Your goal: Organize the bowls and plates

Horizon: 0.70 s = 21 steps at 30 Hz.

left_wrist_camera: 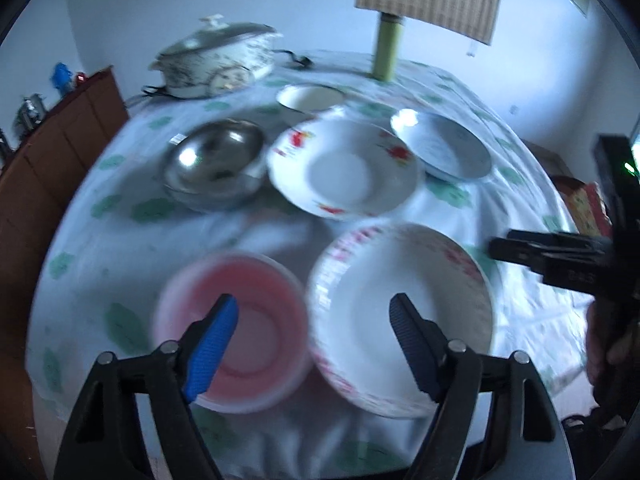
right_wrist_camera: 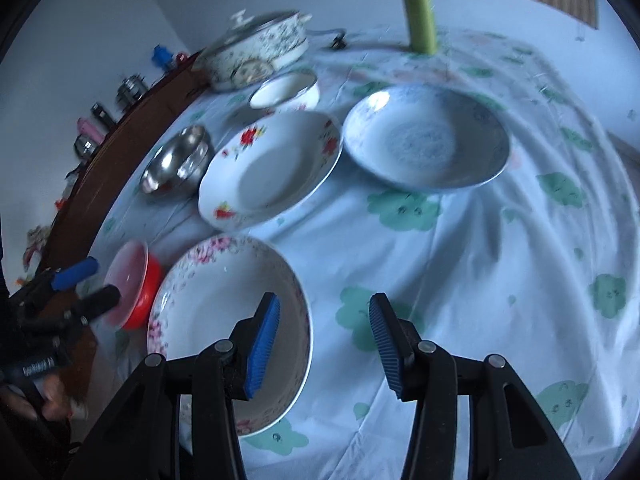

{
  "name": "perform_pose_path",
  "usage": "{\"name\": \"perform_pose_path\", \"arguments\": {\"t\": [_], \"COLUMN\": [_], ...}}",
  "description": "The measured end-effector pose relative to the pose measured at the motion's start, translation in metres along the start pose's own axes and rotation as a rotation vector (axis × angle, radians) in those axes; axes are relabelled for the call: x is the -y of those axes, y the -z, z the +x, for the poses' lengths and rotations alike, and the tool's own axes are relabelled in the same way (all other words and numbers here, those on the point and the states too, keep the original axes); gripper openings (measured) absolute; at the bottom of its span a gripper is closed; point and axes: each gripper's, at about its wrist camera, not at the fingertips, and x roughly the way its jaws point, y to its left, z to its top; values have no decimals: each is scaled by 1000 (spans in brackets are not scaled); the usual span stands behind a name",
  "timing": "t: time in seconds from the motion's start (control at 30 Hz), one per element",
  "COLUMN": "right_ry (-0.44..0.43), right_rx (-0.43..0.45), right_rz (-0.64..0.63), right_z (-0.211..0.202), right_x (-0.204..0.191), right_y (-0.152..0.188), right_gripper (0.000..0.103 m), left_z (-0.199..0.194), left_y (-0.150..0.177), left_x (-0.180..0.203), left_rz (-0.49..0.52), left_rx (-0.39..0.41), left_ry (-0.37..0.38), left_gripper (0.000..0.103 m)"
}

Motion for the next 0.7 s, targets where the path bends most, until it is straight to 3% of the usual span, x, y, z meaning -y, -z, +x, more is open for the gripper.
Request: {"name": "perform_pose_path", "arguments": {"t": [0.07, 0.17, 0.3, 0.47, 0.6, 0.7], "right_ry": [2, -41, -65, -90, -102, -106], "right_rx": [-26, -52, -78, -96, -121, -134], "right_rz": [-28, -36, -77, -119, -159, -185], "right_z": [8, 14, 24, 32, 42, 46], "right_x": [-1, 1, -2, -3, -5, -7], "right_y": [3, 5, 4, 1, 1, 0], "right_gripper": [50, 50, 50, 50, 49, 46], "left_z": [3, 5, 7, 11, 17, 16], "left_y": [6, 17, 29, 42, 51, 52], "left_x": [10, 20, 22, 24, 24, 24], "left_rz": [11, 4, -32, -99, -158, -187], "left_rx": [-26, -52, -76, -86, -95, -67], "left_ry": [15, 16, 22, 22, 23, 5], "left_gripper": [65, 64, 51, 50, 43, 43]}}
